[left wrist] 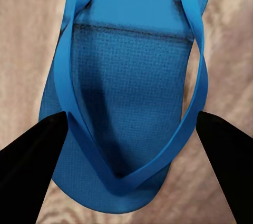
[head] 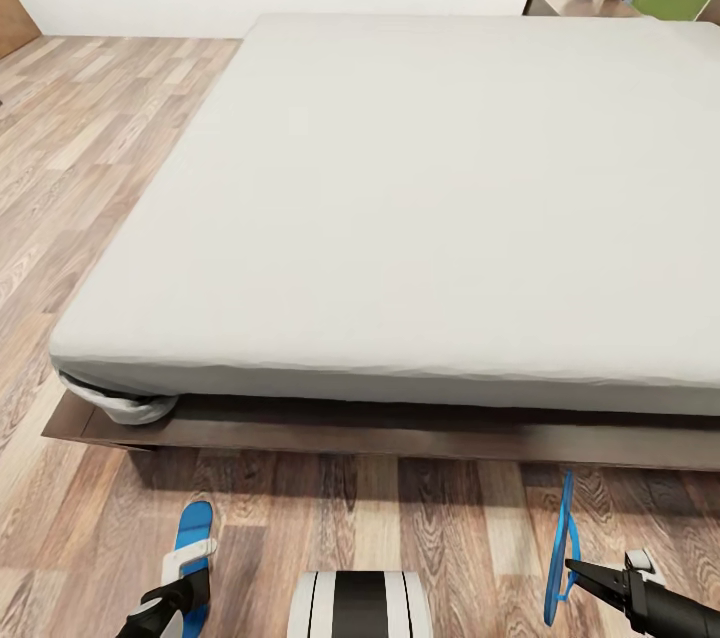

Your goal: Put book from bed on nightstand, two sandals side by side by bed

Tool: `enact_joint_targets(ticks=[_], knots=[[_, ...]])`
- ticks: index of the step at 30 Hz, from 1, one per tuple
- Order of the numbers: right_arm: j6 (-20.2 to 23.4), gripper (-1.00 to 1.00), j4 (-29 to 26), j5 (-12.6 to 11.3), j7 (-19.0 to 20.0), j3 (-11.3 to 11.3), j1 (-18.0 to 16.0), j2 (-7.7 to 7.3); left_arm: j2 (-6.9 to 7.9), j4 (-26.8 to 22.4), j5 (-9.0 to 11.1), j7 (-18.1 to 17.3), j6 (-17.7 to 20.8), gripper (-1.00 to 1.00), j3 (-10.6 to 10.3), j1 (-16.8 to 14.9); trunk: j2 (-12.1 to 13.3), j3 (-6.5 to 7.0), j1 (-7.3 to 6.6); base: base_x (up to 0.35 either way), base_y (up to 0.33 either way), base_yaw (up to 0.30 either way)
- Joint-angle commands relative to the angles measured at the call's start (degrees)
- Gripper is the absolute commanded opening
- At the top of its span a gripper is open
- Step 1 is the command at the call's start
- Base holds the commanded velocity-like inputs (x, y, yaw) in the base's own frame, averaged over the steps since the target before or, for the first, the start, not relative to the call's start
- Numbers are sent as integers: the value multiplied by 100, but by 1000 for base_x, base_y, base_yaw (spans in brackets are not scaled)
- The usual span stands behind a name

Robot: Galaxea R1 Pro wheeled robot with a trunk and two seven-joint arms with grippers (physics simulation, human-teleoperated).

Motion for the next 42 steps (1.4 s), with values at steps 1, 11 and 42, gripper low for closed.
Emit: enact_joint_targets(ticks=[1,11,42], knots=[[70,-100,-6,-10,2,-64,-8,1,-1,-11,58,16,29,-100,-5,2,-1,-3,-1,0,0,0],[70,-100,-6,-11,3,-64,-6,1,-2,-11,58,16,29,-100,-5,0,-5,-69,7,0,0,0],[70,-100,-6,-7,2,-64,-9,1,-1,-11,54,16,29,-100,-14,0,0,20,-4,0,0,0]])
